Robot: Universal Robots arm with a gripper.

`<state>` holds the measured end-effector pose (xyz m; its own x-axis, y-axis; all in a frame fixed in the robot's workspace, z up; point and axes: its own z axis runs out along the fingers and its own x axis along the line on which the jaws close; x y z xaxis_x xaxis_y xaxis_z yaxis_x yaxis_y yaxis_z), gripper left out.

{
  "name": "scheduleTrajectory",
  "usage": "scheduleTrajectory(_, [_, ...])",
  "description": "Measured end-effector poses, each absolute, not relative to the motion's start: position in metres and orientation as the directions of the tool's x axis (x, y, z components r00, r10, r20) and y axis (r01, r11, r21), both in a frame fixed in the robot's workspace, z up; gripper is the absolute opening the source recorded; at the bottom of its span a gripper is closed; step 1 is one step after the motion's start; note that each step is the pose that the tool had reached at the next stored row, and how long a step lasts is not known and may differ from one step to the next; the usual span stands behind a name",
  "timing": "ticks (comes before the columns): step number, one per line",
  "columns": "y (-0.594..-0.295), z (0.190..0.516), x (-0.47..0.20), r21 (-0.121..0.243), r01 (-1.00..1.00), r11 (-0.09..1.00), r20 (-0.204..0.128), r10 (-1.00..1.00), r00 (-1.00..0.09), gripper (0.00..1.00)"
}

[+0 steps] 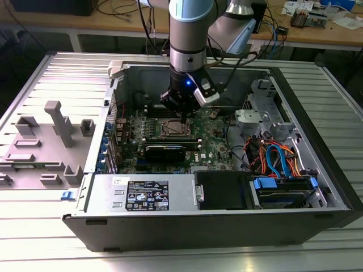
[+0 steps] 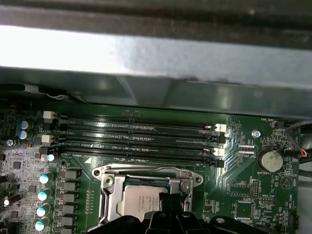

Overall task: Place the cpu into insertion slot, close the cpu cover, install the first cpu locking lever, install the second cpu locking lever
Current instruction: 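Install the second cpu locking lever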

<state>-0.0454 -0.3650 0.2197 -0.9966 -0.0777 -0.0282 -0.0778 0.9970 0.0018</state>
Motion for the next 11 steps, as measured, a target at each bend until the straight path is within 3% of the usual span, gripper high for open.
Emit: scheduleTrajectory(11, [-0.3664,0.2244,-0.0452,0.000,-0.078,0.997,-0.028,-0.078,-0.997,0.11])
